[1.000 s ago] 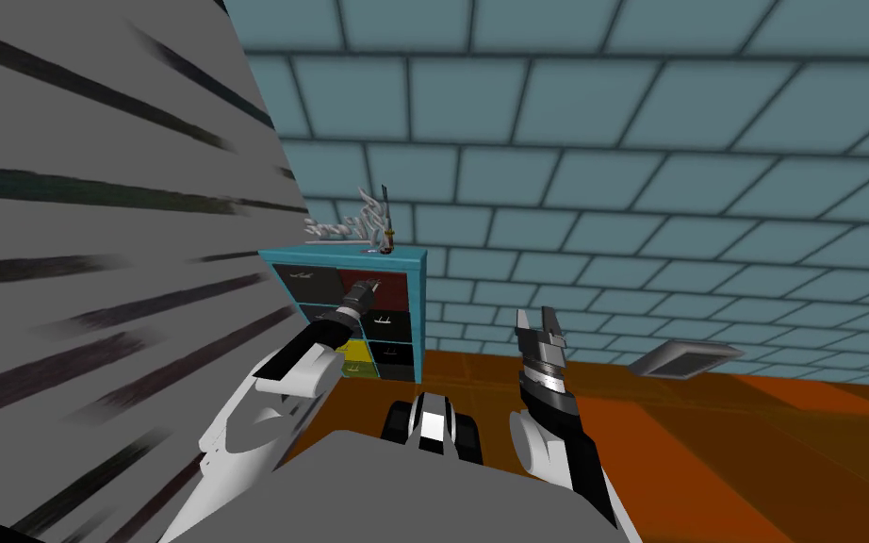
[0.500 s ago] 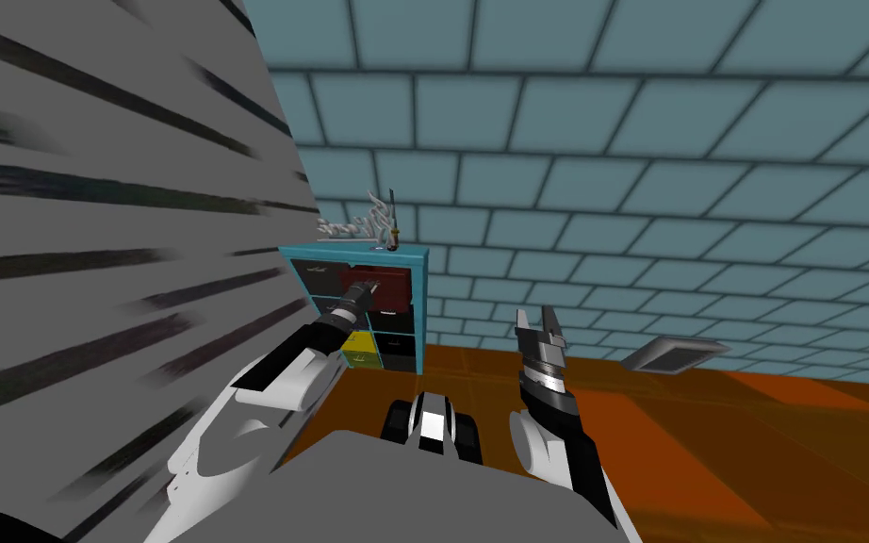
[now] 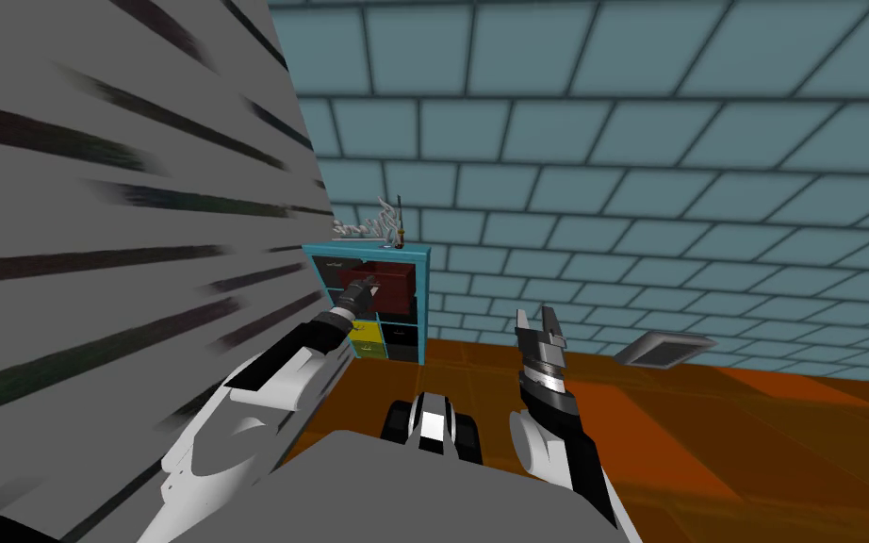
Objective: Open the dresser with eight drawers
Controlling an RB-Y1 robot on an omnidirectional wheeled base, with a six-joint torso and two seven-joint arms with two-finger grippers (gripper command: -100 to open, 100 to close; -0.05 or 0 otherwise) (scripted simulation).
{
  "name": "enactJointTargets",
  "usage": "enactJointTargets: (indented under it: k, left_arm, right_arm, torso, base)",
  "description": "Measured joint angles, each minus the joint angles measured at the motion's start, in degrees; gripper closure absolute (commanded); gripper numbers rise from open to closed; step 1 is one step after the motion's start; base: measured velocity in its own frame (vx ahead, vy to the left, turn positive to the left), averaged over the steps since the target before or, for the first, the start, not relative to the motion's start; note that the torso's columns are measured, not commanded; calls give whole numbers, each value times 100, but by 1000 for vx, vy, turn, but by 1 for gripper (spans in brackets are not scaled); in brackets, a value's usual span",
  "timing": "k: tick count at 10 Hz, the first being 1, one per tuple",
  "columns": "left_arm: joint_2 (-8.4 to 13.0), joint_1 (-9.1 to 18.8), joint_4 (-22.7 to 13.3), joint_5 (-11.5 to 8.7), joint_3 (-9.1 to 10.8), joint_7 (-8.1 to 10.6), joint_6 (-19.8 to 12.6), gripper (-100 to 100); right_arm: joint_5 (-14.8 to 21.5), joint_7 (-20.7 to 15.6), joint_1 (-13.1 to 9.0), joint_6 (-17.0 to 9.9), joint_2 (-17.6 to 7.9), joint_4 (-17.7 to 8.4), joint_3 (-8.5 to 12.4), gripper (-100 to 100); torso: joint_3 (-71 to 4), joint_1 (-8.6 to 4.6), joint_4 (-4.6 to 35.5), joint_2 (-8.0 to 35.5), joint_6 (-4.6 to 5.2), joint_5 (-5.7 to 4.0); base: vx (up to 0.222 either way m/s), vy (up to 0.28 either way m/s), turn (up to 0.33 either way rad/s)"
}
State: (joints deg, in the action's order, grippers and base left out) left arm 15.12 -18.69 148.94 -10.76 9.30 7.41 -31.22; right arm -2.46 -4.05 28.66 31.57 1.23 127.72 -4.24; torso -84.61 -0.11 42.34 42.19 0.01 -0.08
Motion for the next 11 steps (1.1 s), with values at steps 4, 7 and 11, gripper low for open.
enactJointTargets:
  k: [4, 7, 11]
  left_arm:
    - [234, 463, 18, -165, 251, 164, -525, -100]
    - [438, 877, 64, -305, 469, 308, -994, -100]
    - [574, 1126, 22, -414, 588, 412, -1346, 0]
  right_arm:
    - [0, 0, 2, 1, 0, 1, 0, 0]
    - [0, 0, 1, 0, 0, 0, 0, 0]
    - [0, 0, 2, 0, -1, 0, 0, 0]
  torso:
    - [0, 12, -6, 4, 0, 7]
    - [12, 11, -2, 21, -2, 8]
    - [14, 6, 9, 26, -4, 1]
  base:
    - [10, -15, 15]
    - [-18, -15, 14]
    - [-7, -7, 1]
